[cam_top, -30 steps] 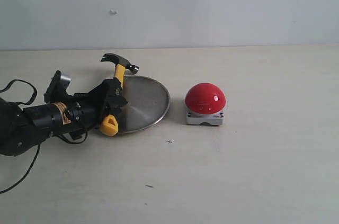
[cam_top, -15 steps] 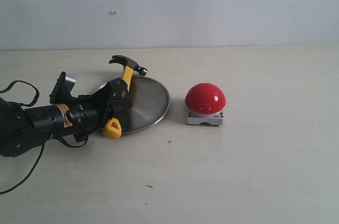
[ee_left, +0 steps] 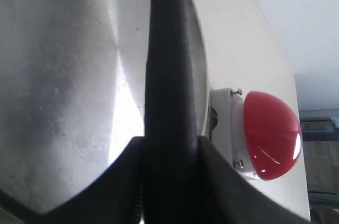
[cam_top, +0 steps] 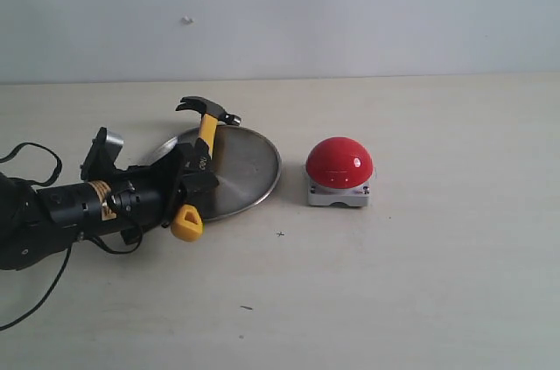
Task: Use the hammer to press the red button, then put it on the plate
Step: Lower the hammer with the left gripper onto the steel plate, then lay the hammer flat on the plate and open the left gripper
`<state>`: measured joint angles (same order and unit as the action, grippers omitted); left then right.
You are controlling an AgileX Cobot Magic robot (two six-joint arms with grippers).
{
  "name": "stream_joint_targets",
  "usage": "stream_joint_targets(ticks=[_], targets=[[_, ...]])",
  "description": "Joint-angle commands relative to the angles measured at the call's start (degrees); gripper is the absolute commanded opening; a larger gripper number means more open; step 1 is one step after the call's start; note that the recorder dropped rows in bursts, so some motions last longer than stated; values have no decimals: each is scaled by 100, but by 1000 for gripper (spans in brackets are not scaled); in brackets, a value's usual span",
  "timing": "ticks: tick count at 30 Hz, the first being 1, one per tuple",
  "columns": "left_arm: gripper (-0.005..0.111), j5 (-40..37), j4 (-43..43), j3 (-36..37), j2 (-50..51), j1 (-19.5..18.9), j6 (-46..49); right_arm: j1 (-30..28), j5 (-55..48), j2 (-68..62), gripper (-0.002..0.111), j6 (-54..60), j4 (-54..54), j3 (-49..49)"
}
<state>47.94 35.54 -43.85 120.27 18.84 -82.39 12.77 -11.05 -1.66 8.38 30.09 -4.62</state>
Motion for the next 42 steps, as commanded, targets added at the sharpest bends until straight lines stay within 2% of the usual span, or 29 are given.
stream_joint_targets(ticks=[1, 8, 15, 24, 29, 42], targets=[[0, 101, 111, 34, -55, 13, -51, 21, 40, 35, 0, 50, -53, 26], [1, 101, 296, 34, -55, 13, -206, 21, 40, 35, 0, 50, -53, 26], [29, 101, 337, 34, -55, 13, -293, 21, 40, 35, 0, 50, -53, 26], [39, 101, 562, 34, -55, 1, -350, 21, 54, 35, 0, 50, -53, 26], [52, 101, 579, 34, -55, 1, -377, 21, 54, 35, 0, 50, -53, 26], [53, 42, 798, 34, -55, -21, -486, 21, 41, 35, 0, 50, -53, 26]])
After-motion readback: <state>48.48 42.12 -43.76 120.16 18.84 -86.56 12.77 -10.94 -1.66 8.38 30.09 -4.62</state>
